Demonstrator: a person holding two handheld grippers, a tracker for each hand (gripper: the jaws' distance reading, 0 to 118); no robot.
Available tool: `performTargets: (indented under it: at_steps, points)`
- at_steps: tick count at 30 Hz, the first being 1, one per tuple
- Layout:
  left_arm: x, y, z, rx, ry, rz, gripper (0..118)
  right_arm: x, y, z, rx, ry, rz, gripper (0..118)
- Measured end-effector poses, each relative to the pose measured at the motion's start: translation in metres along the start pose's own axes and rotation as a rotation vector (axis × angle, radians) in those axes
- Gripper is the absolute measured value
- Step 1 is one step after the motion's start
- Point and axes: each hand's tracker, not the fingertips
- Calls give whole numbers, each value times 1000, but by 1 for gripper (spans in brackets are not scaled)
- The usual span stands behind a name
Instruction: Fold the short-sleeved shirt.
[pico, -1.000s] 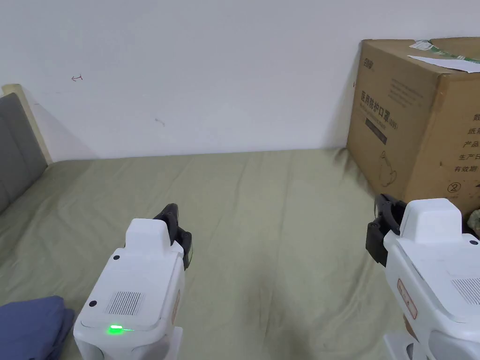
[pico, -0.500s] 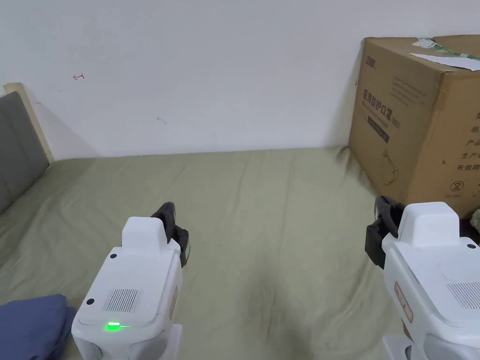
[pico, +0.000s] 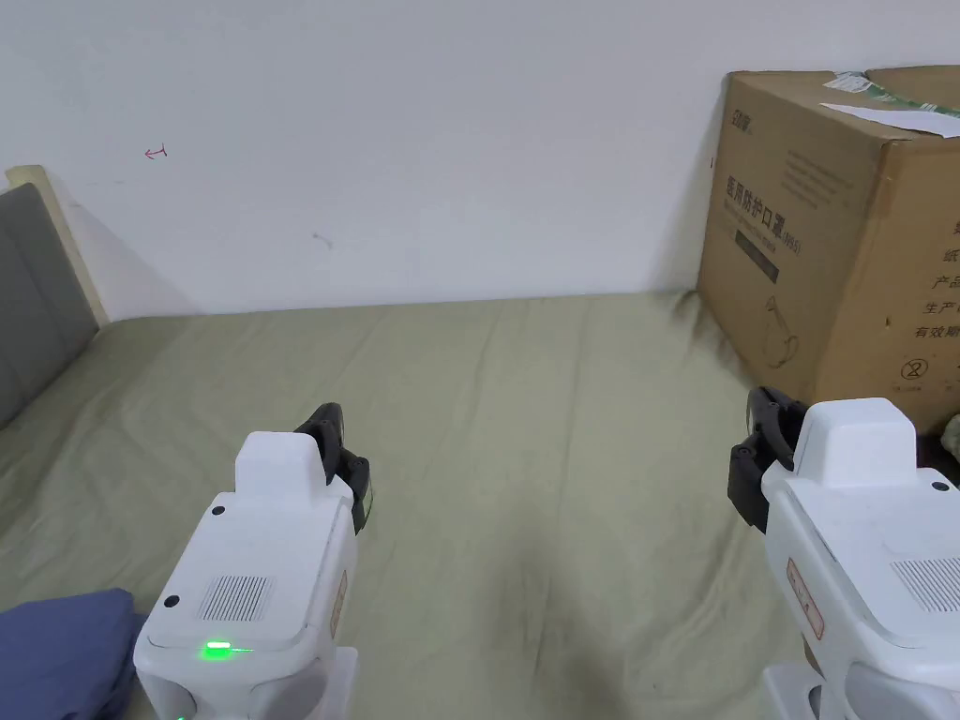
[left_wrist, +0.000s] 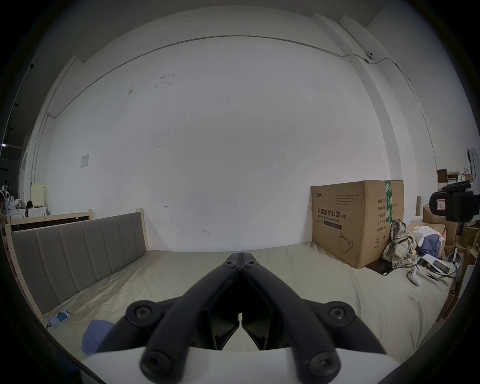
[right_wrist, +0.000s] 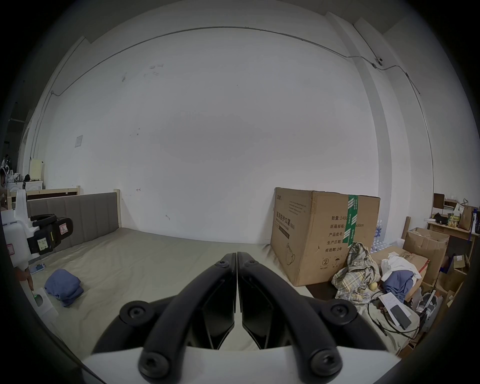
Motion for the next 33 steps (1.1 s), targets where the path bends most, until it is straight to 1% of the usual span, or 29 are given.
performTargets:
  at_steps: [15,16,17,18,20,21,22,23,24,25,26,27,28,29,30,31,33]
  points:
    - [-2,0,-2,-7,6,9,0,0,2,-1,-1,-2,7,2]
    - [-3,0,-1,-9,8,6,0,0,2,-1,-1,-5,8,4]
    - [-3,0,-1,-9,12,5,3,0,2,-1,-2,-8,8,10]
    - [-3,0,-1,-10,9,3,7,0,2,-2,-5,-7,9,27]
    - [-4,0,0,-11,9,9,20,1,1,-2,-9,-9,6,54]
    - [-5,0,1,-12,10,14,34,2,1,-3,-11,-6,0,72]
    - [-5,0,1,-9,18,20,47,2,1,-3,-11,-9,-2,86]
    - [-6,0,1,-8,29,21,64,2,0,-3,-10,-9,-4,97]
    - [-6,1,1,-7,39,20,84,2,0,-3,-11,-14,-3,103]
    - [-7,1,1,-6,45,21,101,2,0,-2,-9,-19,-1,103]
    - [-8,2,0,-5,51,23,114,2,0,-1,-4,-20,-1,103]
    - [-9,2,0,-6,52,24,118,2,0,0,0,-22,-2,103]
    - [-10,2,0,-1,50,28,118,2,1,0,3,-24,-3,105]
    - [-11,3,2,14,51,29,118,2,1,0,5,-28,-4,108]
    - [-11,3,3,12,53,30,118,3,1,0,6,-29,-5,115]
    - [-11,4,3,14,56,30,118,3,1,0,5,-30,-7,118]
    - [-11,5,4,18,56,29,118,3,1,0,6,-34,-12,118]
